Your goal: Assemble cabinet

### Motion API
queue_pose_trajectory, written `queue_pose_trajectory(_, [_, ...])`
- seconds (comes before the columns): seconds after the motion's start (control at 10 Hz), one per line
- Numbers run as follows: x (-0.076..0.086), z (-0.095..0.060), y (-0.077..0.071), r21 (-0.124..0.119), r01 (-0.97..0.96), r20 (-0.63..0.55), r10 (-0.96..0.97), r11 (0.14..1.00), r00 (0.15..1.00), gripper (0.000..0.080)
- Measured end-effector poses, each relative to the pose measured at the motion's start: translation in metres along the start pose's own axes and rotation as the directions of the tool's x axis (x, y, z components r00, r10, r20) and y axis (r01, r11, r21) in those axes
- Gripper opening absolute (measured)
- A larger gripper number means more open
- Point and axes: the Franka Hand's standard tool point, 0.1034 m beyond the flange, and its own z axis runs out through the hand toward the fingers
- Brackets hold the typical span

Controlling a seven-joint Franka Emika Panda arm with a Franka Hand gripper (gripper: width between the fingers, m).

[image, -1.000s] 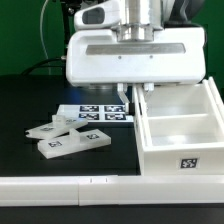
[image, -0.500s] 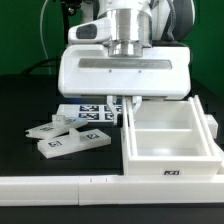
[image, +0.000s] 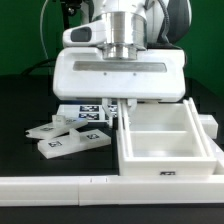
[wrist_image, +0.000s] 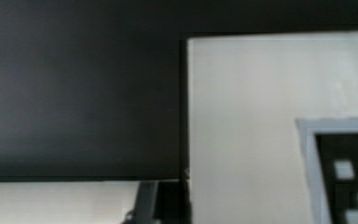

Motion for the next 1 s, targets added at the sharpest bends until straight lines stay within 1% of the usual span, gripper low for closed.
queue_pose_trajectory(0.2, [-0.0055,0.0036,-0.0123,0.002,-0.004,-0.024,0.004,1.0,1.0,0.0034])
queue_pose_trajectory(0.3, [-0.0072,0.0045,-0.0132,-0.003,-0.002,-0.021,0.002,1.0,1.0,0.0034])
queue_pose_trajectory(0.7, [-0.0094,0.0061,-0.0132,-0.001,0.0,-0.006,0.0,1.0,1.0,0.0034])
queue_pose_trajectory(0.8, [-0.0115,0.0071,-0.0134,0.0,0.0,0.002,0.0,1.0,1.0,0.0119])
queue_pose_trajectory(0.9, [-0.0115,0.0071,-0.0133,0.0,0.0,0.003,0.0,1.0,1.0,0.0329])
queue_pose_trajectory(1.0, [-0.0119,0.007,-0.0137,0.001,0.0,0.008,0.0,1.0,1.0,0.0329])
